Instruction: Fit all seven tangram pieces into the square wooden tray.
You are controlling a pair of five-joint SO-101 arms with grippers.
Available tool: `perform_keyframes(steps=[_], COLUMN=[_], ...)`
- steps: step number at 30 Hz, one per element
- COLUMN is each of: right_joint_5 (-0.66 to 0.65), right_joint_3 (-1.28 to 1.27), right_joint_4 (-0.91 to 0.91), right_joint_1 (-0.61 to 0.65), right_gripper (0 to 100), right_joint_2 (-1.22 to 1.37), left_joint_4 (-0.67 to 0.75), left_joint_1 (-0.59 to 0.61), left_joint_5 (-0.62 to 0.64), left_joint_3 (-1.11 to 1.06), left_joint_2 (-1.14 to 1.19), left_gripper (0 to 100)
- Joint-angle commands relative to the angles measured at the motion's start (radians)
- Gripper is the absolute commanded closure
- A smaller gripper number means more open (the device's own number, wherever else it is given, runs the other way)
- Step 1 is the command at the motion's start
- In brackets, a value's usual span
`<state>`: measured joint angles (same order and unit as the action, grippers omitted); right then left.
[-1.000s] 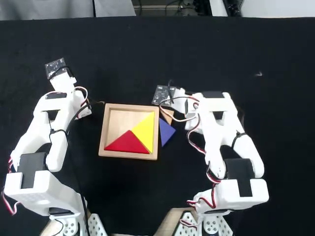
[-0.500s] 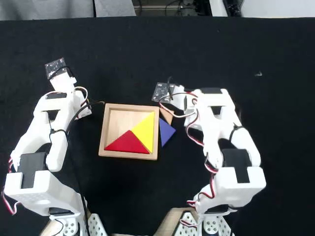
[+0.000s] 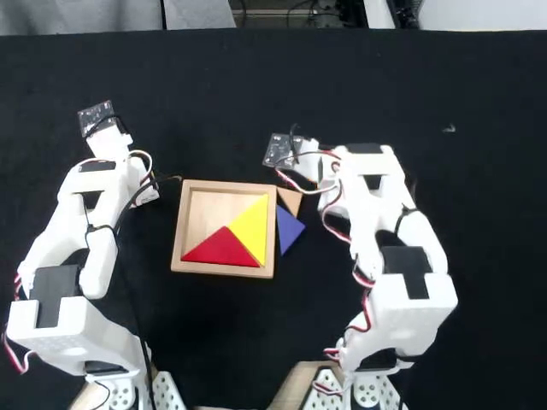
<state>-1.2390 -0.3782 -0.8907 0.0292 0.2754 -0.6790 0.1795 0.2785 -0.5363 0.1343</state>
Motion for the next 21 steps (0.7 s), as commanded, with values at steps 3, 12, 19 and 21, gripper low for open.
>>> perform_keyframes(steps=[3, 12, 19, 21], right_joint_5=[-0.018, -0.025, -0.02, -0.02], right_joint_3=[0.051, 0.097, 0.205, 0.216], right_joint_4=[-0.035, -0.048, -0.167, -0.176], right_joint_1=[0.023, 0.023, 0.02, 0.021], right_gripper=[83.6, 87.2, 88.7, 88.8], right_joint_2=[0.018, 0.015, -0.012, -0.008], left_joint_4=[0.015, 0.015, 0.015, 0.015], left_joint_1=[-0.012, -0.012, -0.012, -0.012], left_joint_5=[-0.012, -0.012, -0.012, -0.012], left_joint_3=[0.005, 0.005, 0.007, 0.007], left_joint_2=[-0.048, -0.048, -0.048, -0.048], left_gripper=[92, 92, 92, 92])
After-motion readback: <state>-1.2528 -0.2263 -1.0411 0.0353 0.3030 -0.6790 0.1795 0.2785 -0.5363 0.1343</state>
